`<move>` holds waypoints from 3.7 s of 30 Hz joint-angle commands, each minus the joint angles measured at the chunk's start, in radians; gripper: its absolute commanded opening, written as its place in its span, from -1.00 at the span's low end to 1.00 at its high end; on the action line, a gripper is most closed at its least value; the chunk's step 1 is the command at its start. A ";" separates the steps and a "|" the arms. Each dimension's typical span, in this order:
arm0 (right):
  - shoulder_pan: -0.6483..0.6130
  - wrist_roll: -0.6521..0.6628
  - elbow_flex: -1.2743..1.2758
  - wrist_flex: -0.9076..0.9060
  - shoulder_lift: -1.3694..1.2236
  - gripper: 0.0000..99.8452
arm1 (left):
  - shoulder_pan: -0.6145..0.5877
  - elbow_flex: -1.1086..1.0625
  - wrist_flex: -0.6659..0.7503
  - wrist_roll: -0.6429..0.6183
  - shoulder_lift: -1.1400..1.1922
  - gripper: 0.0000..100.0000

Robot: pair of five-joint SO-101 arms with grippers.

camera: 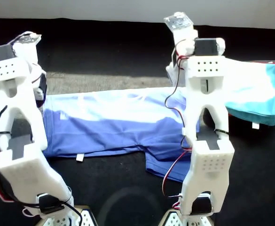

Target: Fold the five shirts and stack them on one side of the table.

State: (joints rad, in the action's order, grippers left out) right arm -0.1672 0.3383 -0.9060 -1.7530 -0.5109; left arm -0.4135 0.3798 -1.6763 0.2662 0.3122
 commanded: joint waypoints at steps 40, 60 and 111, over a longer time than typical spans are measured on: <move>-0.182 0.198 1.771 0.604 0.951 -0.63 | -0.054 -1.188 0.964 -0.002 -0.394 -0.98; -0.186 0.258 1.926 0.820 0.960 -0.98 | -0.054 -1.188 0.964 -0.002 -0.394 -0.98; -0.251 0.250 1.411 0.163 0.963 -0.72 | -0.142 -1.006 0.749 -0.003 -0.406 -0.98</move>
State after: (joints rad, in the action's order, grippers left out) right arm -0.4173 0.5884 0.6529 -1.5182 0.4189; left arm -0.5224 -0.7449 -0.8124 0.2631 -0.0806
